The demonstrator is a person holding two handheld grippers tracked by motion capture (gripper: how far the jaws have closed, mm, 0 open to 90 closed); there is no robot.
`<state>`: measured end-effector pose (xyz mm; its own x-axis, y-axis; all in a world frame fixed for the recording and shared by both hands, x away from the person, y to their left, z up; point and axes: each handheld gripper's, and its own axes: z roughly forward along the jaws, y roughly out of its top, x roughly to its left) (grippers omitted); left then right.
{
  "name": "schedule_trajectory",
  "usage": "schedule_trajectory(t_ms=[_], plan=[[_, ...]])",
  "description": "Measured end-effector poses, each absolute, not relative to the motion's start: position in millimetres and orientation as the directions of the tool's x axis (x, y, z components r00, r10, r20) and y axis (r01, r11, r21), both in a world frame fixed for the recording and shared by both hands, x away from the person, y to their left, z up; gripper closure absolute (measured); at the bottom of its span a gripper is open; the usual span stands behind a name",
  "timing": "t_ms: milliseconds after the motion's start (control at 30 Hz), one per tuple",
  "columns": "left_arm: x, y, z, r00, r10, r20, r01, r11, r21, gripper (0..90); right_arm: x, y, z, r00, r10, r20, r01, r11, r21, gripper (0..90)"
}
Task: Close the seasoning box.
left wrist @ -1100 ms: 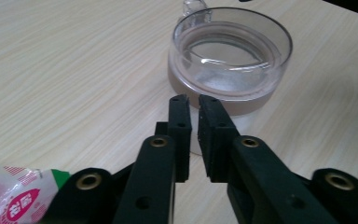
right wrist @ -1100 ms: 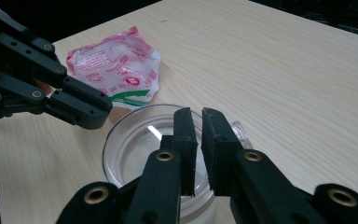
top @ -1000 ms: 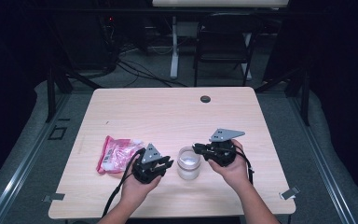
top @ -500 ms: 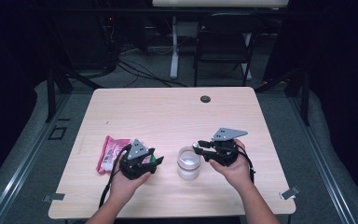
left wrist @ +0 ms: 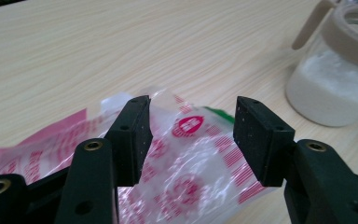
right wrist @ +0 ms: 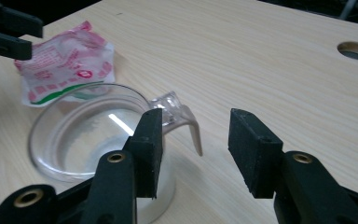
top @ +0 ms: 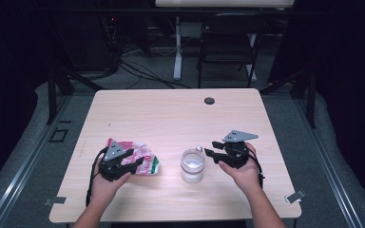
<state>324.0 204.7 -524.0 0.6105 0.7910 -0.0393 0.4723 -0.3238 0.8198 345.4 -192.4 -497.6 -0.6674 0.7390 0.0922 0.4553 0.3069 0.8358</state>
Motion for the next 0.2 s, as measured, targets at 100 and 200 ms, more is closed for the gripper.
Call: schedule_trajectory(t_ms=[100,200], plan=[[324.3,216.4,-529.6,0.59,0.804,-0.074,0.482,-0.277,0.831,46.1,348.2,-195.4,-503.3,-0.641,0.763,0.079,0.467,0.306,0.83,53.0],[326.3,226.2,-534.5,0.566,0.82,-0.085,0.505,-0.263,0.822,46.1,350.6,-199.0,-509.1,-0.616,0.784,0.076,0.485,0.301,0.821,51.2]])
